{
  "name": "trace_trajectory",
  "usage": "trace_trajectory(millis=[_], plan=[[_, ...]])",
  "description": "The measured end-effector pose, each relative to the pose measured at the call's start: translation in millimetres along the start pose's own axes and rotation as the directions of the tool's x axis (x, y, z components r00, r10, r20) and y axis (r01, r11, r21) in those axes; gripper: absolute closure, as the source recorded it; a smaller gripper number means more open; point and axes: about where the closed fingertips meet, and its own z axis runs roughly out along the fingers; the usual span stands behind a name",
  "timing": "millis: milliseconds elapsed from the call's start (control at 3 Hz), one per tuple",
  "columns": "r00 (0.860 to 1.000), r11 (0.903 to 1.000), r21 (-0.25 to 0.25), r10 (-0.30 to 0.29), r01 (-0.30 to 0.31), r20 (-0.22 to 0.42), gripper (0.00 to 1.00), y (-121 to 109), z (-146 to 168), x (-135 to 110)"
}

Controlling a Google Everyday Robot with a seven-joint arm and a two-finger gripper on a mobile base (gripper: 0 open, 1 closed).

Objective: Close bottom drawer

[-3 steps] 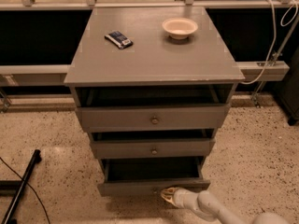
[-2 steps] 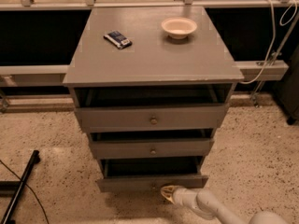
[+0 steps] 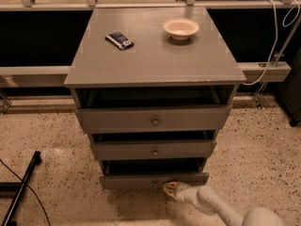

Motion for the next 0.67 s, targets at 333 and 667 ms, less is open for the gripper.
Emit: trace_trajectory(millis=[333,667], plan=[[1.000,0.9999,0.013,-0.008,0.008,-0.019,1.00,-19,5,6],[0.999,0.9995,0.026,-0.019,0.020,-0.035,1.00,-40,11,9]])
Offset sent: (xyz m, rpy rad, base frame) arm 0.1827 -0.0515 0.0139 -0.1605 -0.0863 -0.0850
